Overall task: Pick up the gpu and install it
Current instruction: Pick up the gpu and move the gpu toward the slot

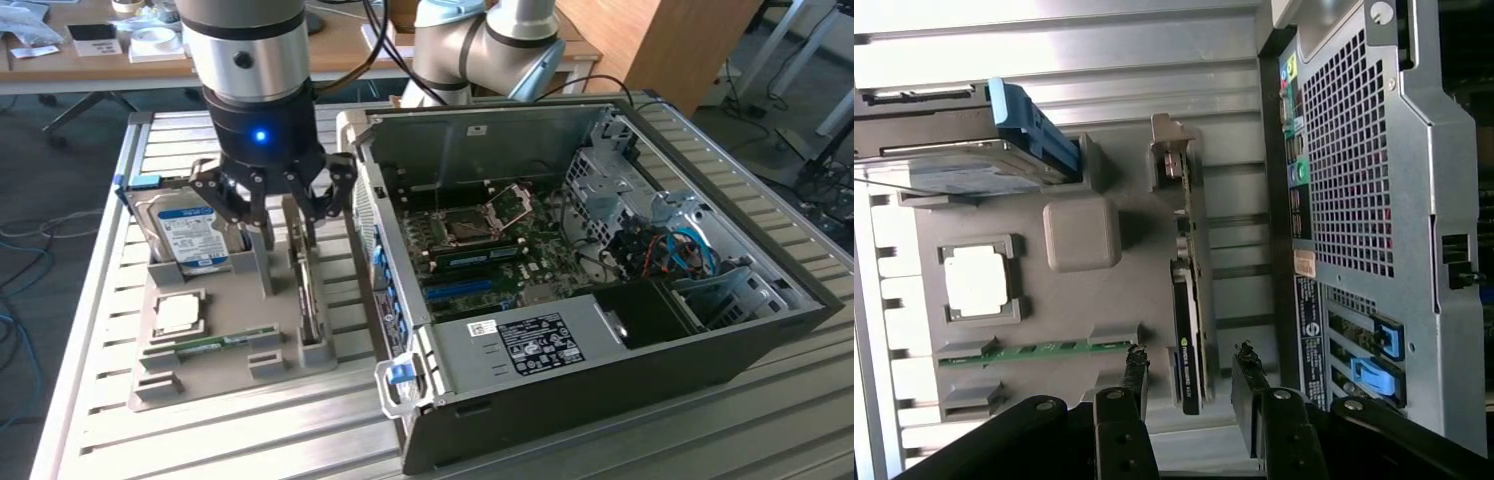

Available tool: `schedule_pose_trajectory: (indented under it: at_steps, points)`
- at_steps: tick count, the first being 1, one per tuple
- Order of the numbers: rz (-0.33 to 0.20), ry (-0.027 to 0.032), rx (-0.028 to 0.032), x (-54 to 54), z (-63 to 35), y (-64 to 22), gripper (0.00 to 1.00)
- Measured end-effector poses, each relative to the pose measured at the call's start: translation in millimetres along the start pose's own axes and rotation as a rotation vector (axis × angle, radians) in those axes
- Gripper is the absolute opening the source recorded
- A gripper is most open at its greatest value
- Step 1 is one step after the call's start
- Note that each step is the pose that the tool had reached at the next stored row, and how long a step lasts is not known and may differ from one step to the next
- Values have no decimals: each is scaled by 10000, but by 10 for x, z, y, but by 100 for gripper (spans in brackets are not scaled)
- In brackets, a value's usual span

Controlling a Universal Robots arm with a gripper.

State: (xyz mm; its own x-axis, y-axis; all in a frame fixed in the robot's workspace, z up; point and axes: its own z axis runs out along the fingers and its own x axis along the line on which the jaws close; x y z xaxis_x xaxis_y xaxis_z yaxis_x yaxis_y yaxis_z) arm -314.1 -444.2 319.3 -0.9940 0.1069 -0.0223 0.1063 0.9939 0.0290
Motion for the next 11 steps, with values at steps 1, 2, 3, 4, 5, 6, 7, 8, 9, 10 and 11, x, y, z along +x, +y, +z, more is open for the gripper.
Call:
schedule_pose_trajectory:
  at_steps: [1,2,3,4,5,6,7,8,9,10,11]
  points:
    - [0,1,1,0,14,0,47]
    - [0,1,1,1,25,-1,47]
    - [-1,0,-1,1,34,-1,47]
    - [-10,3,0,1,36,-1,47]
    - [-31,5,1,1,37,-1,47]
    - [-65,5,0,1,39,-1,47]
    - [-101,5,-3,1,41,-1,47]
    - [-123,5,-3,1,41,-1,47]
    - [-124,5,-2,1,41,-1,47]
    - [-125,5,-2,1,42,-1,47]
    - [-125,5,-1,1,41,-1,47]
